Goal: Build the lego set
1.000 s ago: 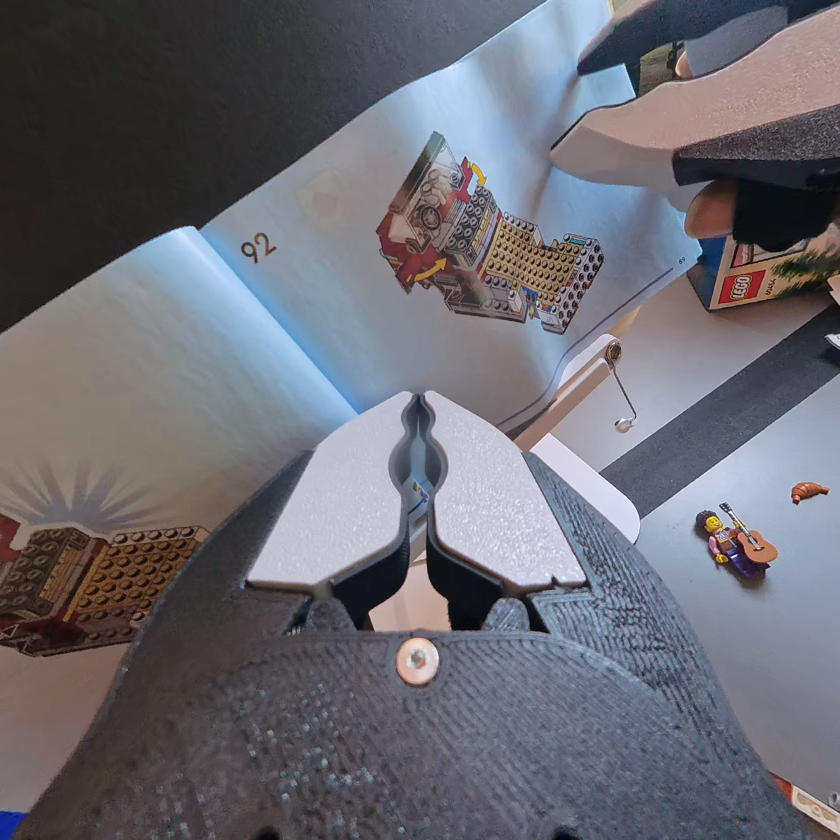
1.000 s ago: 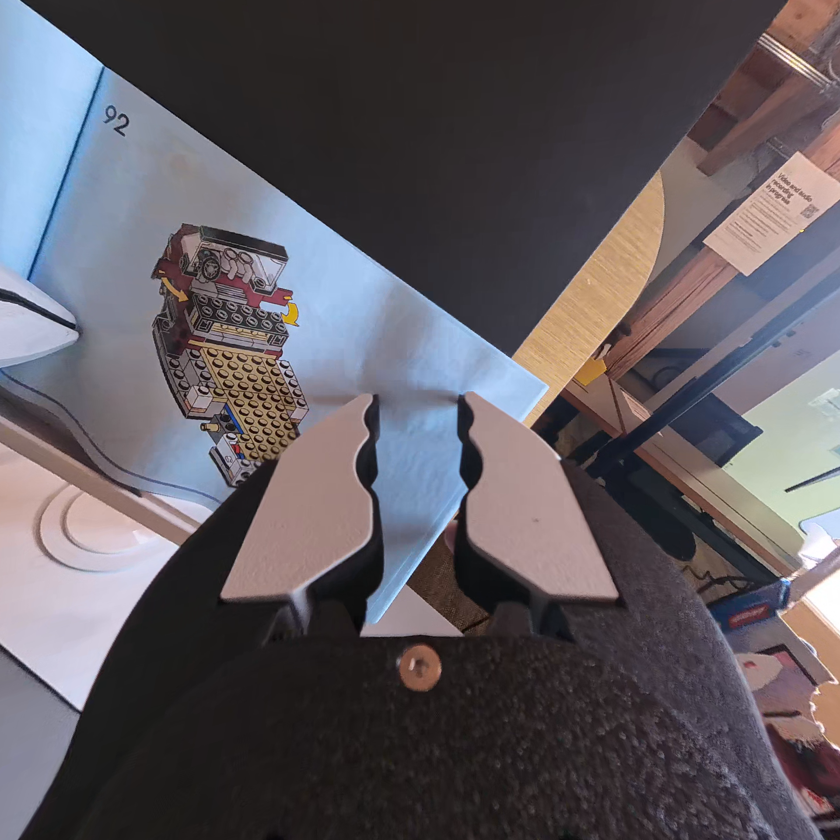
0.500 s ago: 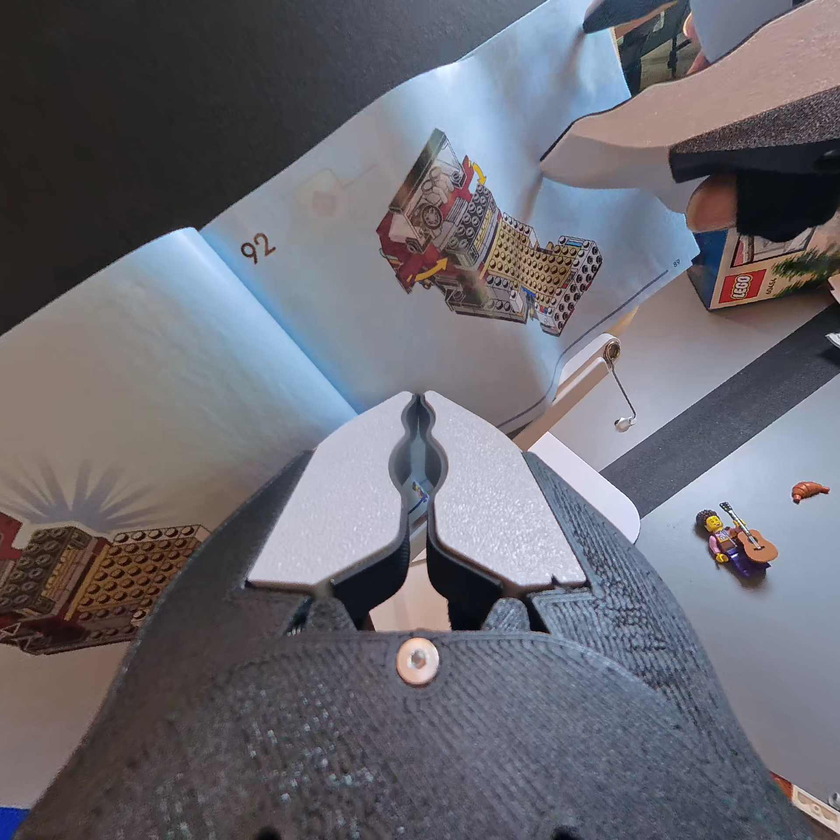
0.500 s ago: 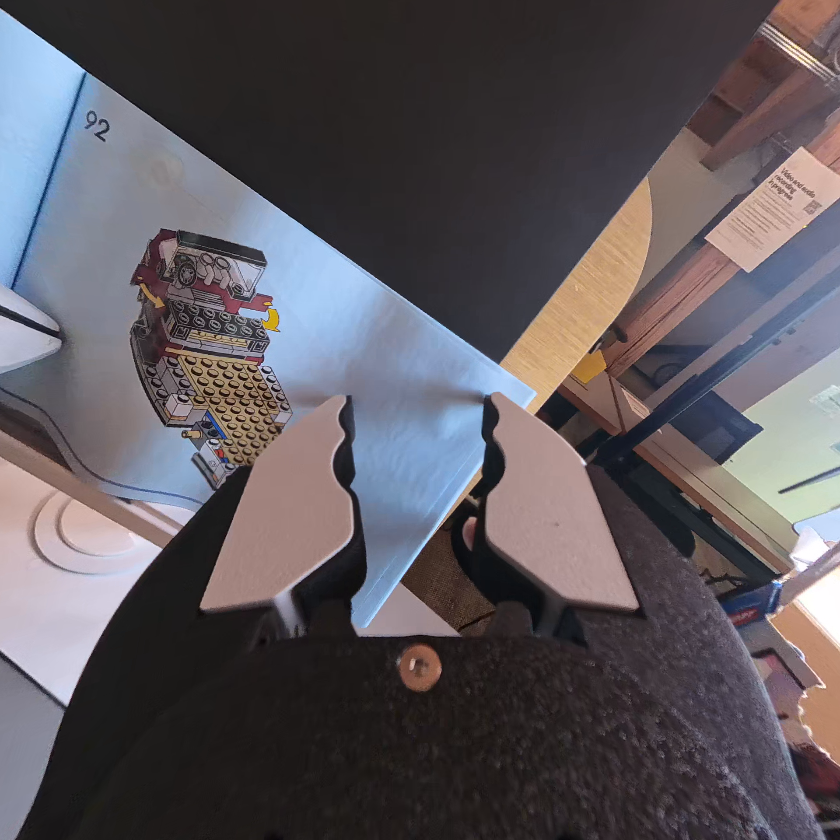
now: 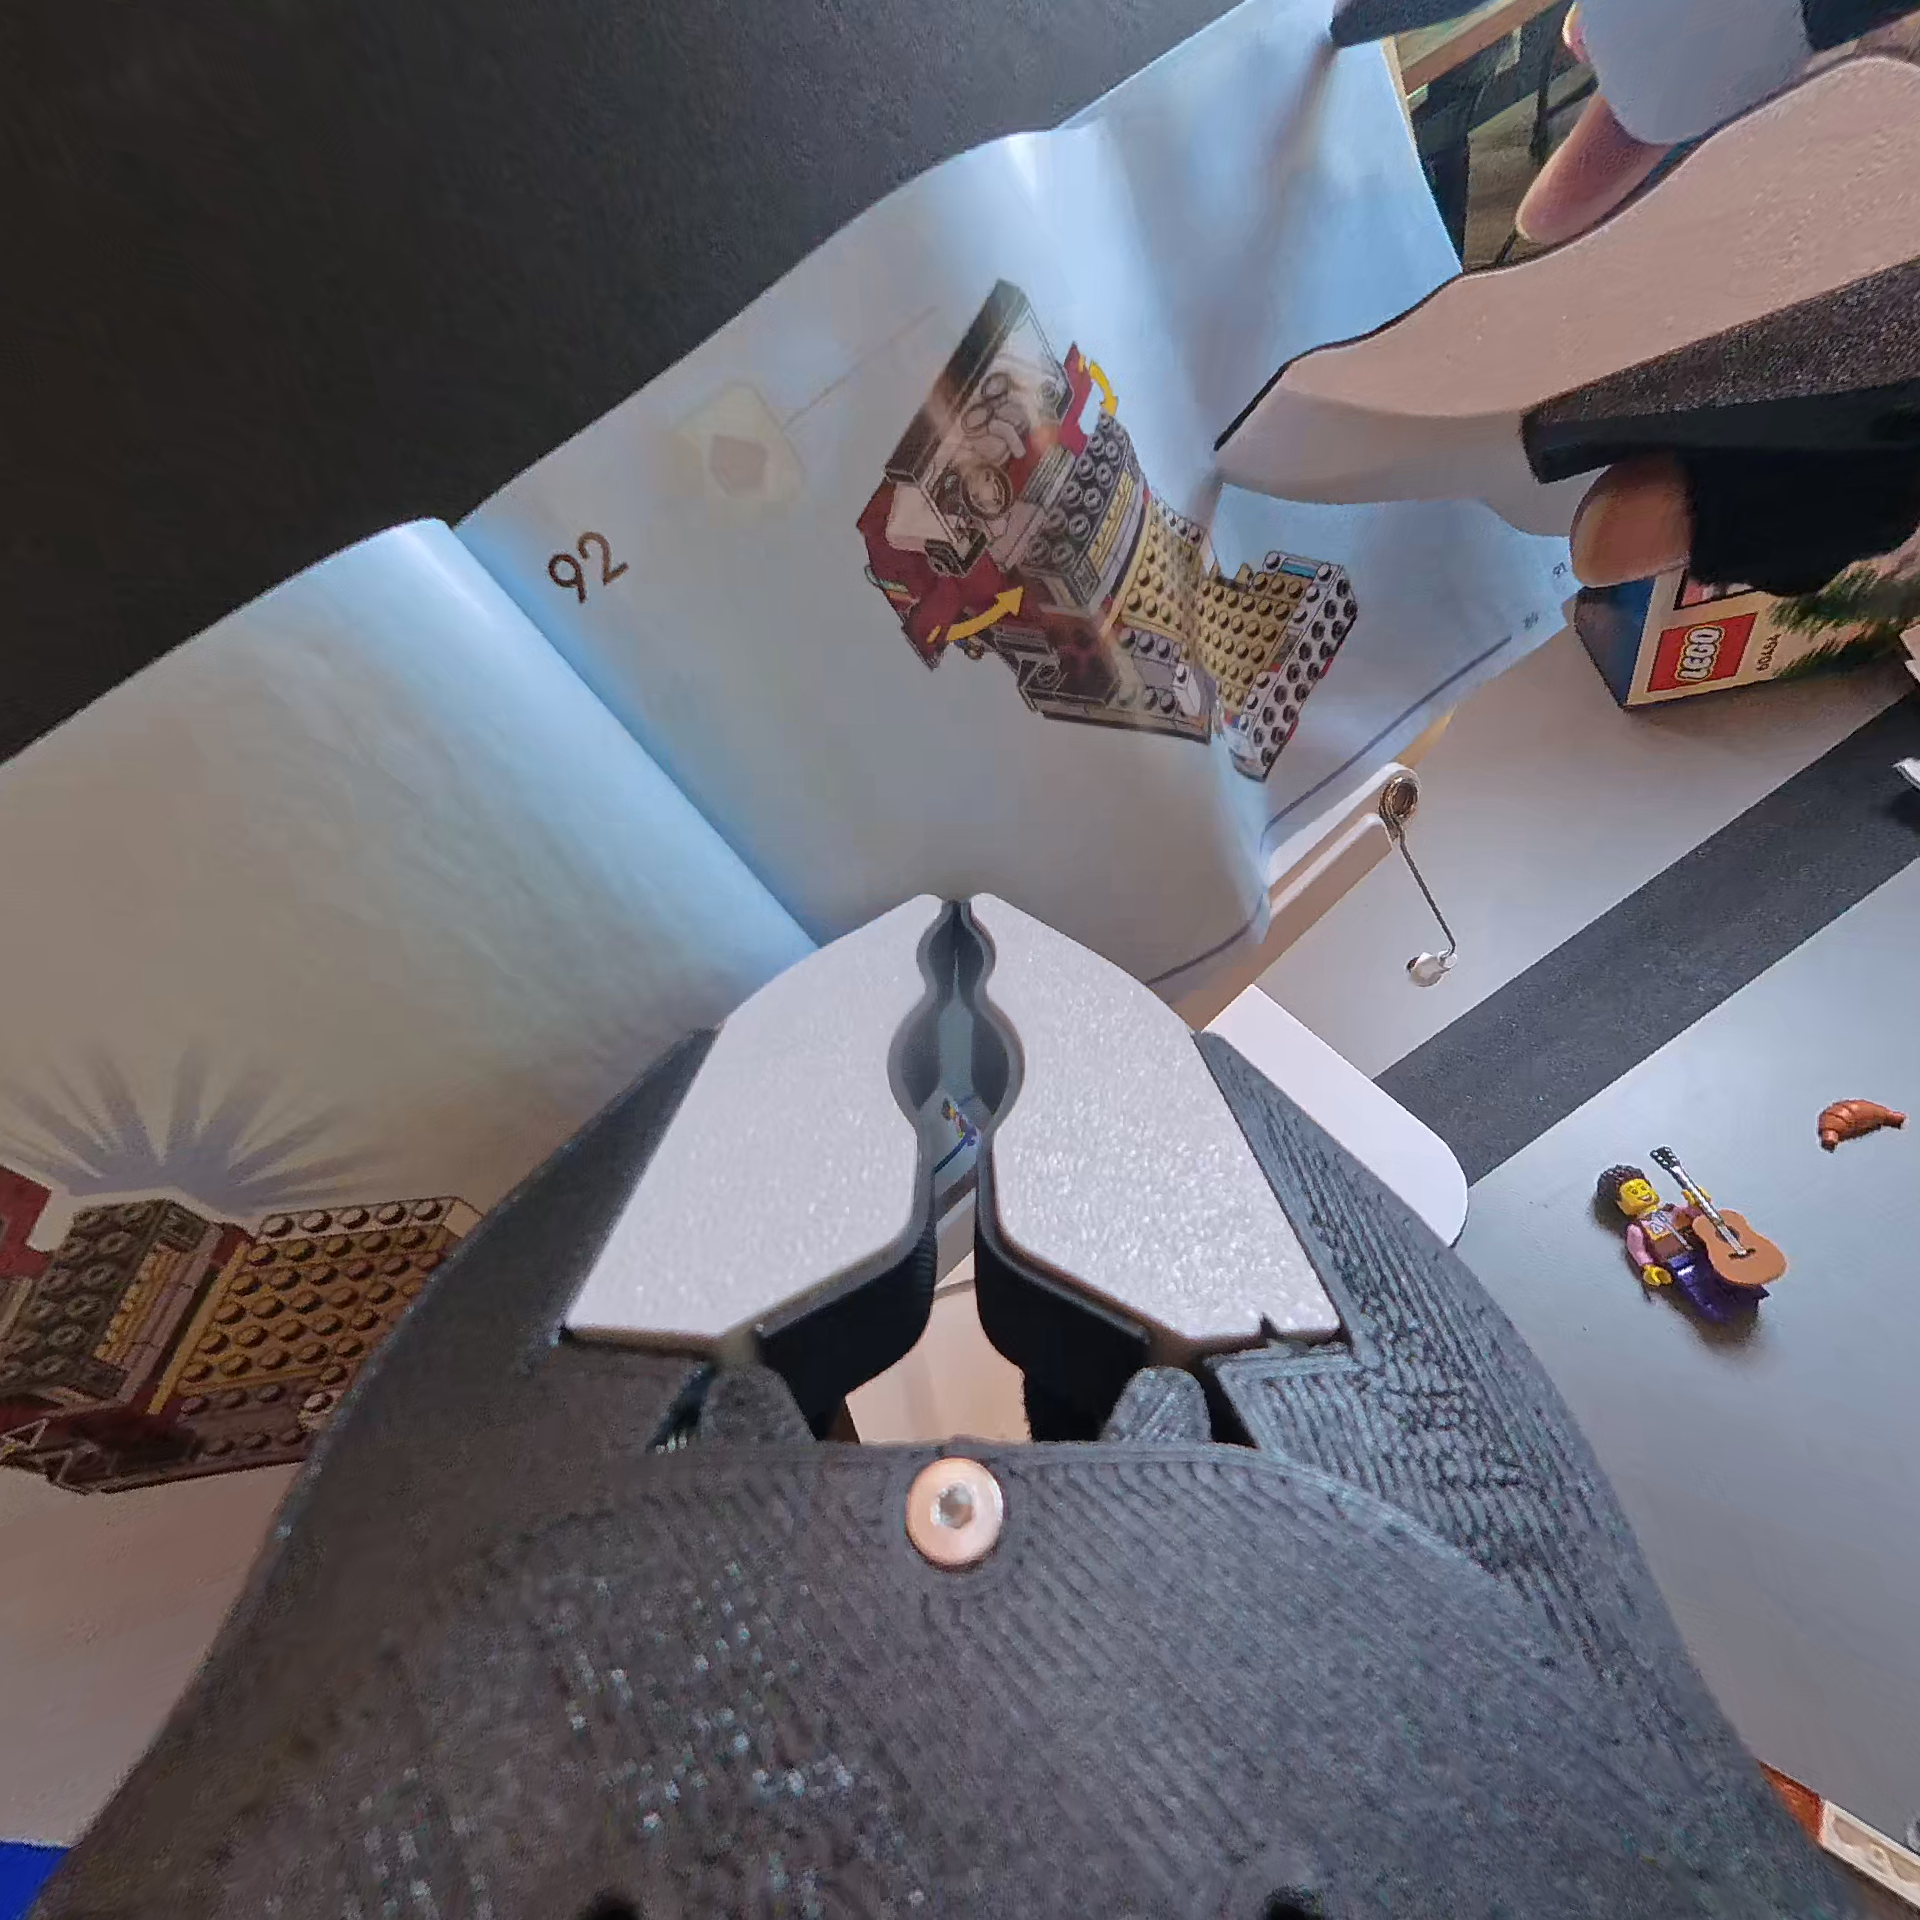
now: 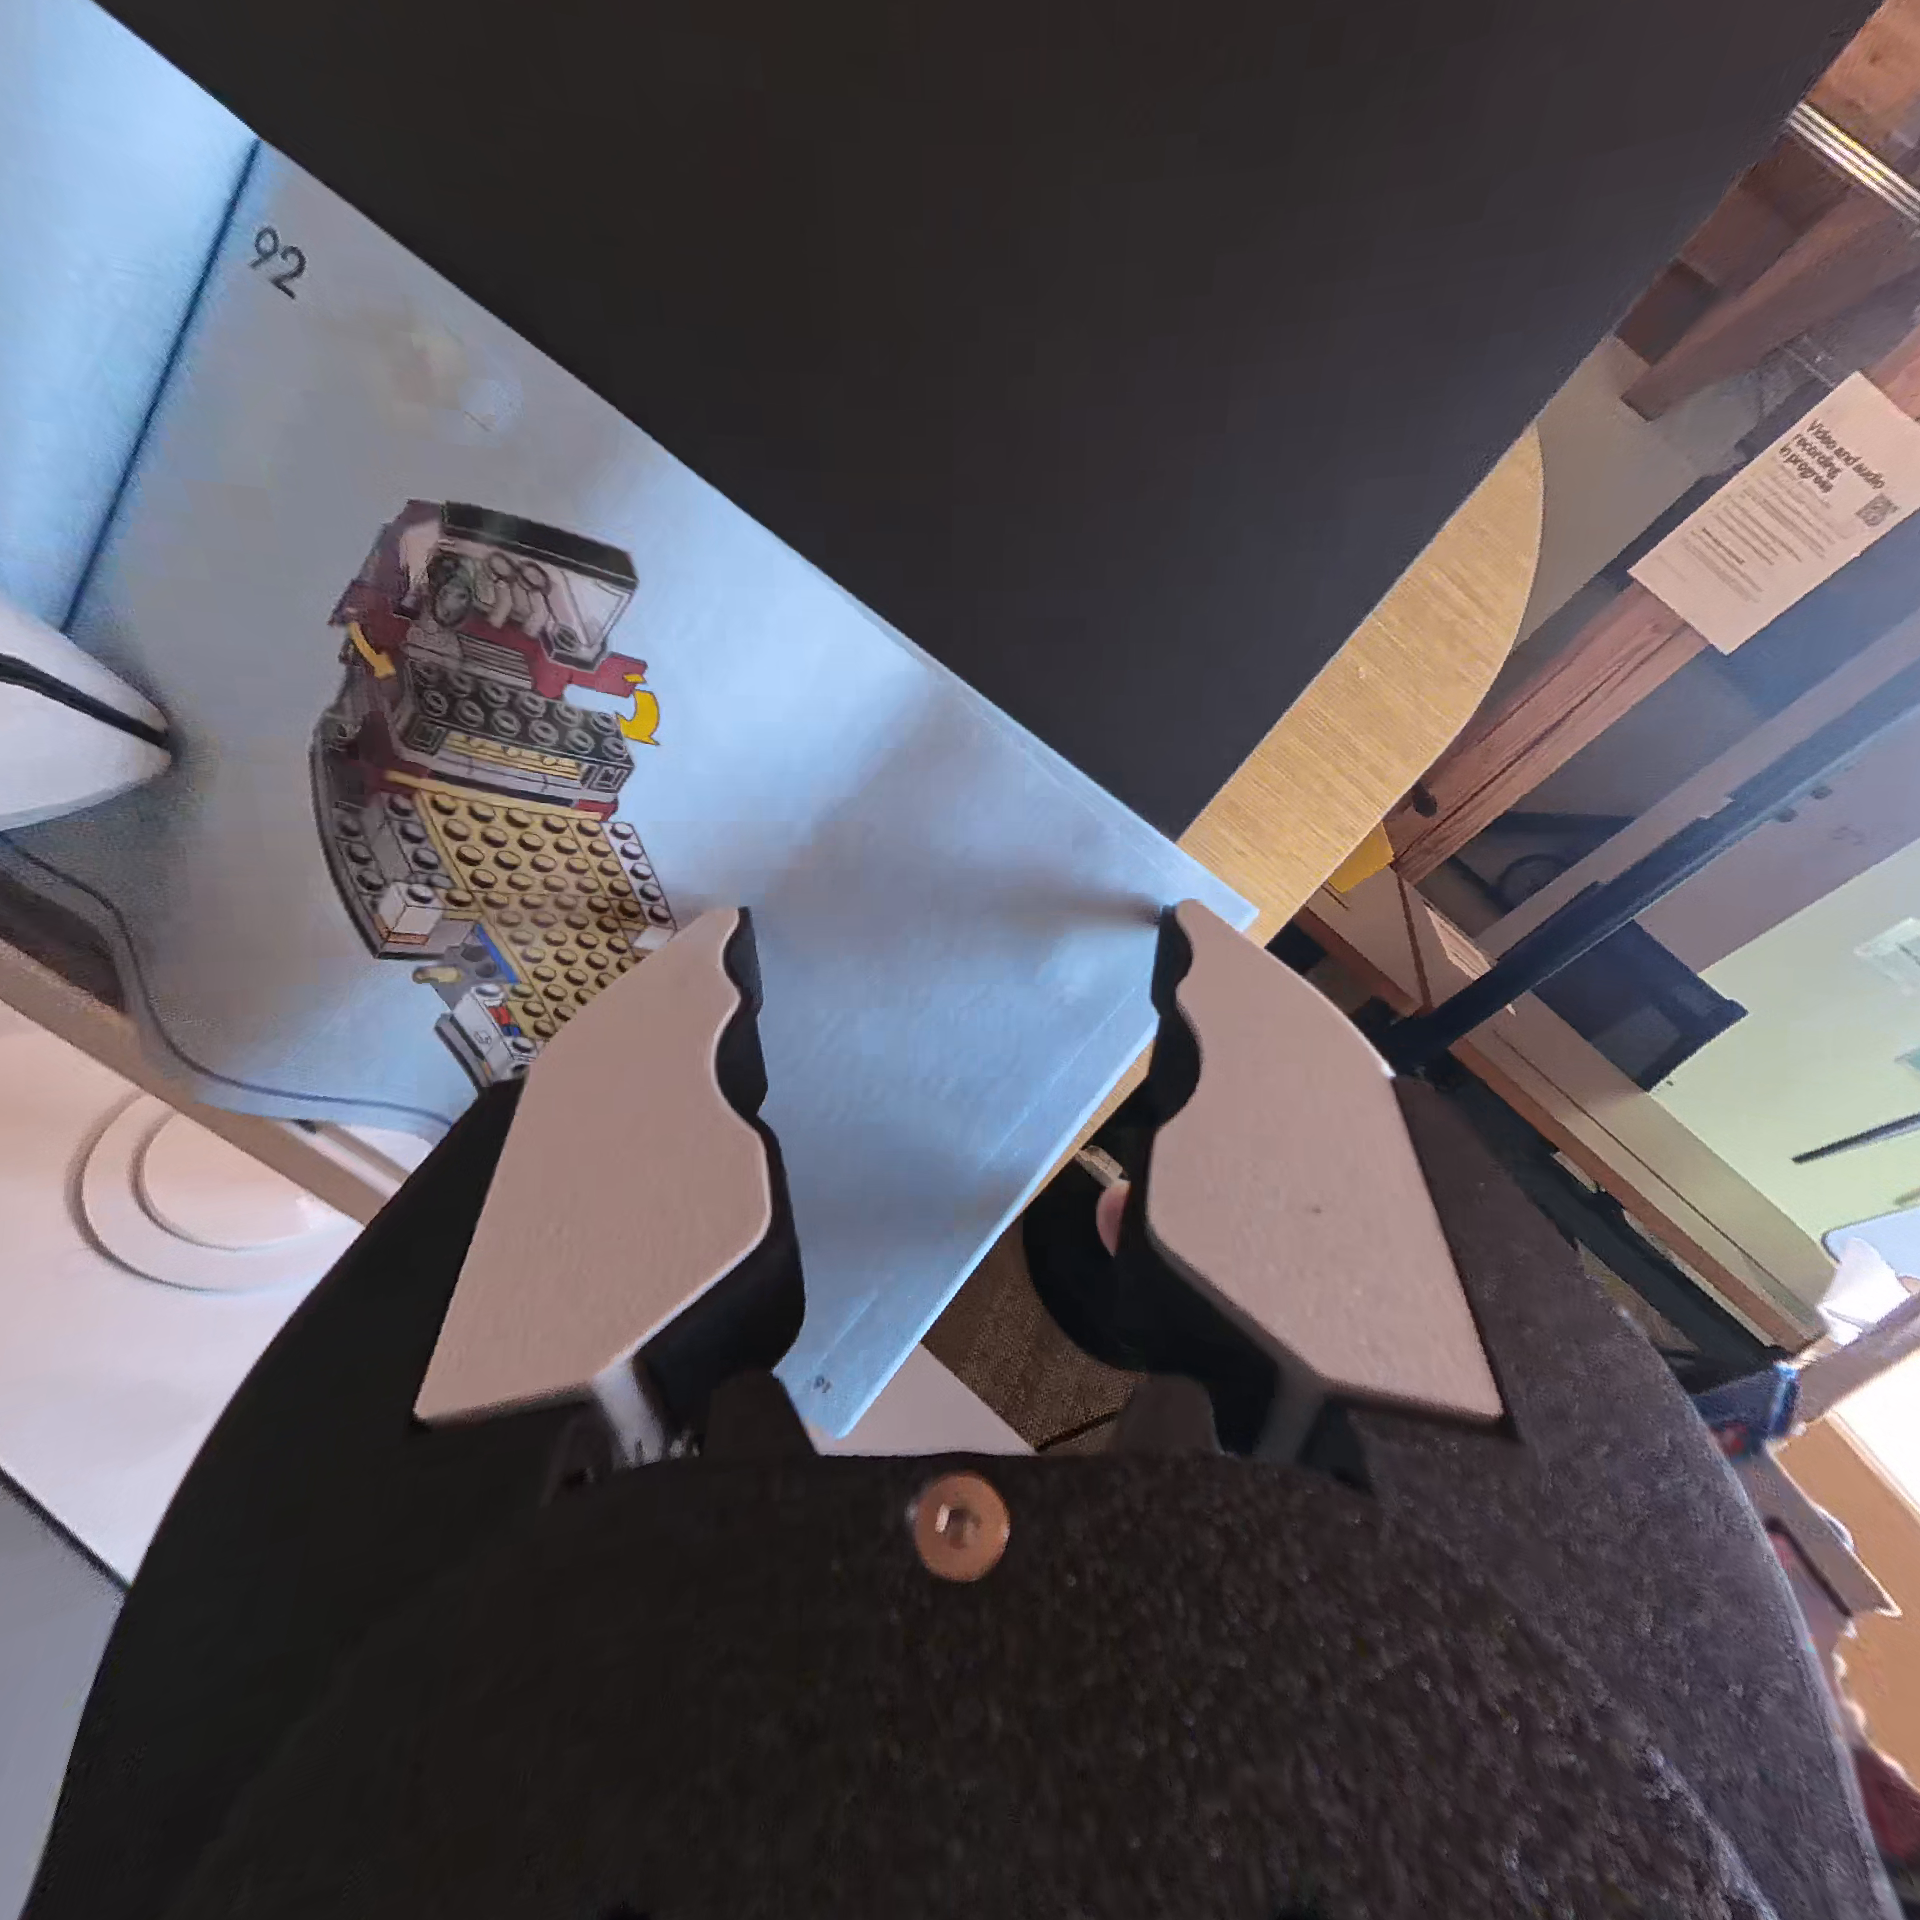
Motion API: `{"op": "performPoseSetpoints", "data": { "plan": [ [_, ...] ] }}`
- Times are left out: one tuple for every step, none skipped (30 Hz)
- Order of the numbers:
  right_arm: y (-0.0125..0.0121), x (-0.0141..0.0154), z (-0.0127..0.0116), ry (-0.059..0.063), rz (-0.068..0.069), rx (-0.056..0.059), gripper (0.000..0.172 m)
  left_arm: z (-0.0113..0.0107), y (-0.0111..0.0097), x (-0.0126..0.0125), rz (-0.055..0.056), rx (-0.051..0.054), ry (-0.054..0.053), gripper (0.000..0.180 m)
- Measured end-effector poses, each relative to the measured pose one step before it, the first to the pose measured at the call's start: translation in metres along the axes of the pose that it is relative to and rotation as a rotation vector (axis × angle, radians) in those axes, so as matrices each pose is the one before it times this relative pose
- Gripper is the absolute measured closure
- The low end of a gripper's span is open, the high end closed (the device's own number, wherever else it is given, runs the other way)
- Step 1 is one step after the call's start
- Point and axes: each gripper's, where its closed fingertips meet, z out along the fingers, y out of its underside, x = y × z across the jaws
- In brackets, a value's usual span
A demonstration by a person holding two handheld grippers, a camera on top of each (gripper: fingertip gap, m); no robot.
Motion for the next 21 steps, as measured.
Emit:
{"op": "performPoseSetpoints", "data": {
  "plan": [
    [0.00103, -0.00047, -0.00015, 0.0051, 0.0002, 0.0024, 0.102, 0.00019, -0.00007, -0.00003, 0.0006, 0.0004, -0.0013, 0.180],
    [0.00088, -0.00169, -0.00021, -0.0027, -0.0035, 0.0021, 0.104, -0.00003, -0.00011, -0.00012, 0.0007, 0.0006, -0.0014, 0.180],
    [0.00065, -0.00304, -0.00040, -0.0130, -0.0010, 0.0011, 0.109, -0.00022, -0.00025, 0.00032, -0.0005, 0.0017, 0.0000, 0.180],
    [0.00011, -0.00426, -0.00050, -0.0222, 0.0046, 0.0045, 0.115, -0.00014, -0.00009, 0.00039, -0.0005, 0.0014, 0.0011, 0.180],
    [-0.00035, -0.00490, -0.00028, -0.0266, 0.0098, 0.0058, 0.118, -0.00022, -0.00008, 0.00040, -0.0006, 0.0007, 0.0014, 0.180],
    [-0.00070, -0.00484, -0.00018, -0.0285, 0.0130, 0.0056, 0.119, -0.00022, -0.00020, 0.00031, -0.0018, 0.0015, 0.0018, 0.180],
    [-0.00164, -0.00557, -0.00027, -0.0366, 0.0221, 0.0102, 0.119, -0.00047, -0.00018, 0.00026, -0.0020, 0.0015, 0.0025, 0.180],
    [-0.00246, -0.00695, -0.00014, -0.0498, 0.0375, 0.0159, 0.119, -0.00043, -0.00007, 0.00029, -0.0053, 0.0022, 0.0045, 0.180],
    [-0.00243, -0.00700, 0.00002, -0.0520, 0.0484, 0.0146, 0.119, -0.00071, -0.00014, 0.00036, -0.0081, 0.0028, 0.0064, 0.180],
    [-0.00148, -0.00753, 0.00032, -0.0536, 0.0483, 0.0083, 0.117, -0.00113, -0.00071, 0.00042, -0.0120, 0.0064, 0.0082, 0.180],
    [-0.00055, -0.01061, 0.00057, -0.0734, 0.0502, 0.0039, 0.118, -0.00166, -0.00117, 0.00087, -0.0153, 0.0089, 0.0132, 0.180],
    [-0.00004, -0.01125, 0.00098, -0.0746, 0.0549, 0.0038, 0.116, -0.00243, -0.00154, 0.00075, -0.0208, 0.0110, 0.0151, 0.180],
    [0.00047, -0.01123, 0.00094, -0.0709, 0.0486, 0.0048, 0.115, -0.00314, -0.00154, 0.00001, -0.0286, 0.0103, 0.0144, 0.180],
    [0.00166, -0.01183, 0.00129, -0.0706, 0.0388, -0.0005, 0.115, -0.00398, -0.00168, -0.00012, -0.0322, 0.0129, 0.0173, 0.180],
    [0.00239, -0.01011, 0.00161, -0.0532, 0.0286, -0.0034, 0.114, -0.00471, -0.00165, -0.00079, -0.0311, 0.0141, 0.0153, 0.180],
    [0.00188, -0.00795, 0.00184, -0.0322, 0.0120, 0.0007, 0.113, -0.00499, -0.00131, -0.00052, -0.0269, 0.0137, 0.0175, 0.180],
    [0.00141, -0.00853, 0.00193, -0.0309, 0.0009, 0.0028, 0.113, -0.00535, -0.00084, -0.00057, -0.0308, 0.0102, 0.0196, 0.180],
    [0.00135, -0.00868, 0.00250, -0.0305, -0.0001, -0.0012, 0.114, -0.00599, -0.00121, -0.00023, -0.0376, 0.0129, 0.0237, 0.180],
    [0.00071, -0.00817, 0.00259, -0.0262, -0.0011, -0.0019, 0.113, -0.00685, -0.00206, 0.00105, -0.0430, 0.0186, 0.0336, 0.180],
    [-0.00026, -0.00775, 0.00276, -0.0232, -0.0030, 0.0011, 0.114, -0.00757, -0.00319, 0.00191, -0.0474, 0.0251, 0.0403, 0.180],
    [-0.00056, -0.00644, 0.00273, -0.0147, -0.0064, -0.0006, 0.113, -0.00786, -0.00404, 0.00361, -0.0475, 0.0289, 0.0539, 0.157]
  ]
}}
